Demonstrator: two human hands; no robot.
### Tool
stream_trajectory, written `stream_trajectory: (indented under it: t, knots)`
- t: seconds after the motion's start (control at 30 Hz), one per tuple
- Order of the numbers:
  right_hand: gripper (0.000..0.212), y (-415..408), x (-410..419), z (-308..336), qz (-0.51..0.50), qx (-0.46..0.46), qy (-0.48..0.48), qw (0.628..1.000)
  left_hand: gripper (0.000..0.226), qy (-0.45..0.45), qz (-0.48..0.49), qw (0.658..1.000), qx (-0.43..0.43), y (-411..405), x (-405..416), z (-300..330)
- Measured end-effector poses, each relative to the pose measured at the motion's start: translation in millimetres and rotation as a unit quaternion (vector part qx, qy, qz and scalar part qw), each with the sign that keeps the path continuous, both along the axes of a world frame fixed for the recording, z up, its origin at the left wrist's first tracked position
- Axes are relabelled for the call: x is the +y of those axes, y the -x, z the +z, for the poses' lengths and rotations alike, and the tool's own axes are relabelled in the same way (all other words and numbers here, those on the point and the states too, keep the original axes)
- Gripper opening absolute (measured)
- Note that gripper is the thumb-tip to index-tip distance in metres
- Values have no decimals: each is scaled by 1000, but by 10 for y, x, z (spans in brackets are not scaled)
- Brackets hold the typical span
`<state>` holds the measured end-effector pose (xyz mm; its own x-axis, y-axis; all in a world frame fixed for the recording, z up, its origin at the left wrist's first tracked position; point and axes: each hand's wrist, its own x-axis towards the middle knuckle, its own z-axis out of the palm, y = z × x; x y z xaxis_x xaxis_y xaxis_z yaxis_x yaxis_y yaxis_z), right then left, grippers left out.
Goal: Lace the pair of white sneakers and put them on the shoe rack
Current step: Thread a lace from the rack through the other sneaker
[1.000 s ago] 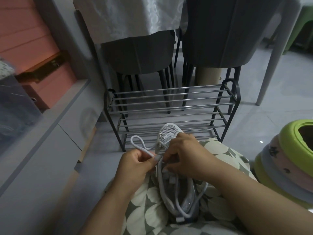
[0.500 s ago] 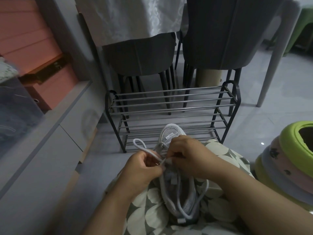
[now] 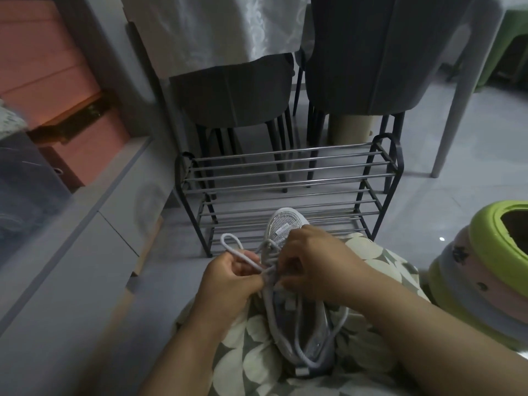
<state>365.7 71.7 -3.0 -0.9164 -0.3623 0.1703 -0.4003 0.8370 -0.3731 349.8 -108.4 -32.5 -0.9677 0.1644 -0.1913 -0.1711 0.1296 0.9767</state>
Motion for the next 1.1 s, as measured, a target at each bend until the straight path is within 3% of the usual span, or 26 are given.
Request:
stream_trajectory:
  t: [0.33,0.43,0.5,0.63,0.77,0.83,0.97,1.03,1.1]
  knots:
    - [9,41,10,-69,72,60,39,995,37,-26,-21,999,-2,-13,21,9]
    - [9,42,168,21,56,41,105,992,39,-32,-12,999,6,-28,42,-14]
    - [14,50,305,78,9,-4,208,978,44,-46,-3,999,6,-31,45,-20]
    - [20,71,416,117,-89,-92,476,870,52,-60,12,998,7,-45,78,-6]
    - [28,46,202,56,28,-259,662,703,55,-30,18,999,25,-49,85,-20]
    - [27,55,155,93,52,-283,686,668,60,-18,21,999,42,-60,81,-14]
    - [34,116,430,425,-3,-173,764,622,57,-27,1,998,65,-92,60,24]
    - [37,100,546,516,-46,-124,758,639,52,-17,-12,997,74,-102,62,29]
    - [36,83,514,469,-85,-99,680,721,49,-7,-9,996,84,-94,85,21]
